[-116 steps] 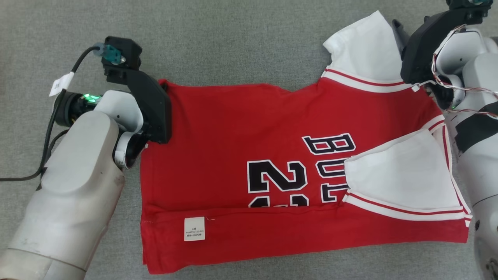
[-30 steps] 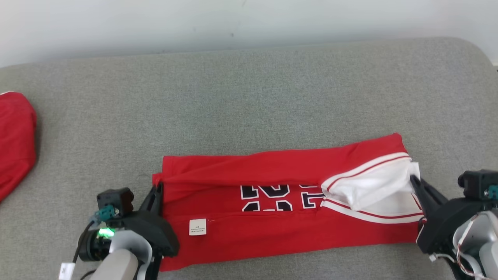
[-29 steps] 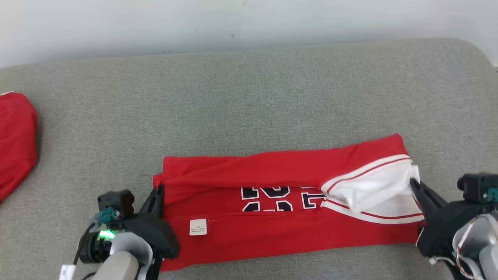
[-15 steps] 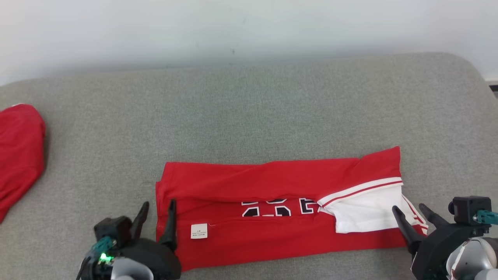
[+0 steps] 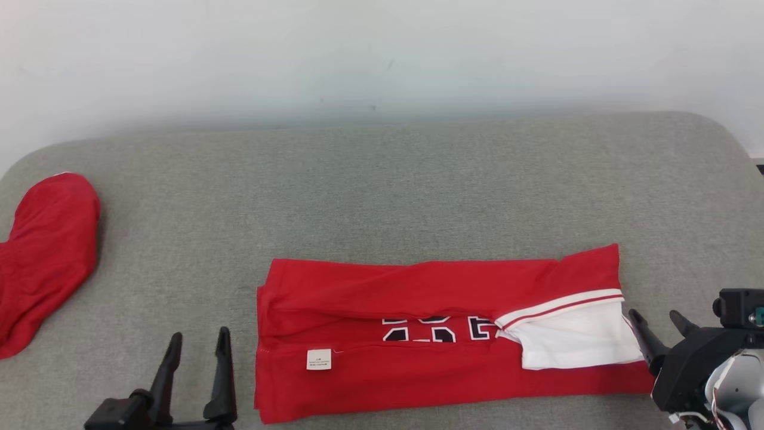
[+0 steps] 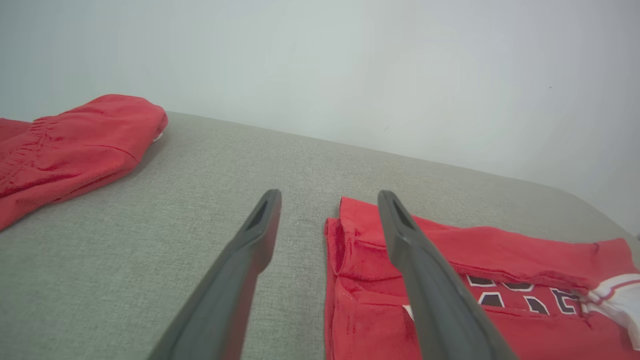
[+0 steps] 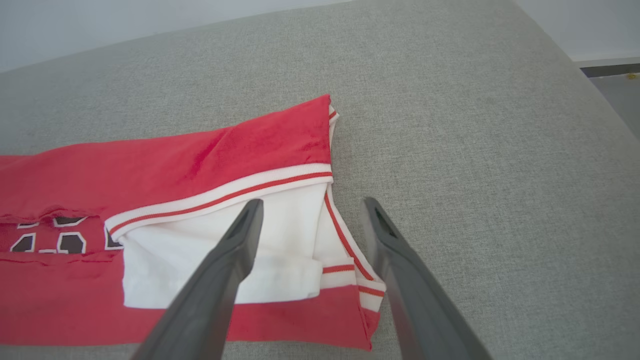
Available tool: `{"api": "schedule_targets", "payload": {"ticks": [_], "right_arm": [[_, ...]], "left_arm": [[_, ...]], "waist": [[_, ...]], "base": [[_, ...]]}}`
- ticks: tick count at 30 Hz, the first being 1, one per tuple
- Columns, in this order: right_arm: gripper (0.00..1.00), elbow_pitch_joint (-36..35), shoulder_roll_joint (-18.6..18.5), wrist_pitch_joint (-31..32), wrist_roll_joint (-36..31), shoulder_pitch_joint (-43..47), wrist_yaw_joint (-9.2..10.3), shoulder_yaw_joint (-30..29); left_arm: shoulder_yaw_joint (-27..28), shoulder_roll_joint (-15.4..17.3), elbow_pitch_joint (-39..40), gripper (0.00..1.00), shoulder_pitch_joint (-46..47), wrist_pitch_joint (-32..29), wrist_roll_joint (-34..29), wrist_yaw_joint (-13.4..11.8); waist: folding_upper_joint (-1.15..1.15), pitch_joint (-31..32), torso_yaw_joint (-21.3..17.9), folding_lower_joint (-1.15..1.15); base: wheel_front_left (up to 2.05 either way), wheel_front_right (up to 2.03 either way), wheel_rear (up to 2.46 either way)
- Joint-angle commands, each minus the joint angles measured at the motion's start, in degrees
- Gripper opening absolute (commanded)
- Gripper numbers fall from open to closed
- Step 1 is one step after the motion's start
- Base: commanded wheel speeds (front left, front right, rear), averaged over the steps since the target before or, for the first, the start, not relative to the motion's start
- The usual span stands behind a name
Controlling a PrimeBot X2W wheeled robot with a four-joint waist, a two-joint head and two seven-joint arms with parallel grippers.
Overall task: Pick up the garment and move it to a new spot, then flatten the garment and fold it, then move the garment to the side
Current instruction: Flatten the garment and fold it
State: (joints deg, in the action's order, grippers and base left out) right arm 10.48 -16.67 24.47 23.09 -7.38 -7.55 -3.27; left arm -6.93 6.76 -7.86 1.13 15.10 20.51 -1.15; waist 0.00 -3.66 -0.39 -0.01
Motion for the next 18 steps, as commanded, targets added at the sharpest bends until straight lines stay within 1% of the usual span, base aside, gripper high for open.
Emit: {"api": "schedule_targets", "payload": {"ticks": [1,3,7,8,13,18], "right_arm": [[1.0,1.5,-0.1,0.6,-0.6,-1.5,0.13,-0.7],[1.0,3.5,-0.2,1.0,-0.8,-2.7,0.13,-1.5],[1.0,8.0,-0.3,1.4,-1.1,-5.6,0.13,-2.8],[1.0,8.0,-0.3,1.4,-1.1,-5.6,0.13,-2.8],[1.0,14.3,-0.7,2.6,-1.7,-9.5,0.13,-2.9],[1.0,20.6,-0.5,4.8,-1.7,-13.0,0.13,-1.6]], "left_arm": [[1.9,-0.7,0.8,1.0,-1.3,0.0,-1.4,1.0],[3.7,-1.5,1.4,1.0,-2.2,0.0,-2.9,2.4],[6.5,-2.6,1.5,1.0,-3.2,0.0,-4.8,4.2],[6.5,-2.6,1.5,1.0,-3.2,0.0,-4.8,4.2],[8.3,-3.4,1.5,1.0,-3.3,0.0,-6.1,5.6],[8.6,-3.7,0.5,1.0,-1.6,0.0,-7.0,5.8]], "waist": [[0.0,-0.2,1.0,0.01],[0.0,-0.6,1.7,0.01],[0.0,-1.6,2.8,0.01],[0.0,-1.6,2.8,0.01],[0.0,-2.9,3.7,0.01],[0.0,-4.3,4.6,0.01]], "base": [[0.0,0.0,0.0],[0.0,0.0,0.0],[0.0,0.0,0.0],[0.0,0.0,0.0],[0.0,0.0,0.0],[0.0,0.0,0.0]]}}
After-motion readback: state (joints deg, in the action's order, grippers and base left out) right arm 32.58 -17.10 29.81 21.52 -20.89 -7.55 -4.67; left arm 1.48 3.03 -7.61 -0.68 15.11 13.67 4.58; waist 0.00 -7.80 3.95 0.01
